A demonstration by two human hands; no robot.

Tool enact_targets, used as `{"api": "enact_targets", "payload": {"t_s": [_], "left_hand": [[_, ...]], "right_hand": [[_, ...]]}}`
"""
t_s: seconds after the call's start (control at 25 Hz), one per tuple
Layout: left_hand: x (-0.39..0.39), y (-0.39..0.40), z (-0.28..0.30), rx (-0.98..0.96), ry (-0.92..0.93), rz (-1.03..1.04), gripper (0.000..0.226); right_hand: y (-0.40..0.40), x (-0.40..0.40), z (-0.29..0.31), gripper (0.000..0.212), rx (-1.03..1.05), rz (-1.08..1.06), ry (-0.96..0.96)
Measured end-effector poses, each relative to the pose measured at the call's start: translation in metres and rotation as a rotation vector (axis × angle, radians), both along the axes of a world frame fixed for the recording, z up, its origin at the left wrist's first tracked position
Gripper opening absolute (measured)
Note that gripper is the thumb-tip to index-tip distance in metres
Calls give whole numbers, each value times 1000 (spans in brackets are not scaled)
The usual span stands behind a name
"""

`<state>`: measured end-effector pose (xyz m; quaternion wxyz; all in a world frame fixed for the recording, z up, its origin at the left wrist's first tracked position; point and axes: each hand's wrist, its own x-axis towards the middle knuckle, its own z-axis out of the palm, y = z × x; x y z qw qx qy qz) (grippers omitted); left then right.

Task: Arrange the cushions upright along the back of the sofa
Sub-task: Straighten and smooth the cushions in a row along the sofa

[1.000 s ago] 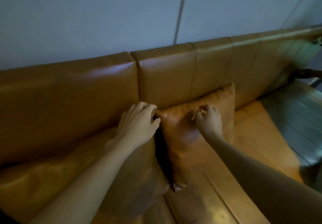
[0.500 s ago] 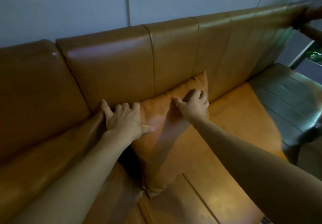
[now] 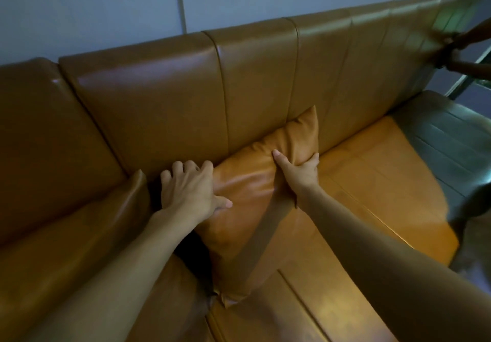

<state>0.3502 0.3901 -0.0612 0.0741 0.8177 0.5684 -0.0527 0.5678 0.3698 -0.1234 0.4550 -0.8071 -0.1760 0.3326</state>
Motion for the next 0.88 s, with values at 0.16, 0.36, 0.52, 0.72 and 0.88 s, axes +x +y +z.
{"api": "enact_targets", "payload": {"t_s": [0.16,0.36,0.52,0.72,0.88], "left_hand": [[3,-5,11,132,-77,-17,64],[-1,-10,22,215,-43,-40,64],[-11,-8,10,109,8,0,77],[-15,-3,4,71,45,-6,92],[-26,-3,14,26,-25,-22,89]], "right_hand": [[-6,0,3,129,140,-24,48],[-4,0,16,133,220,6,64],[-4,-12,8,124,165,19,34],[-2,-13,14,123,70,60,37],[-11,1,18,107,44,31,-45]]}}
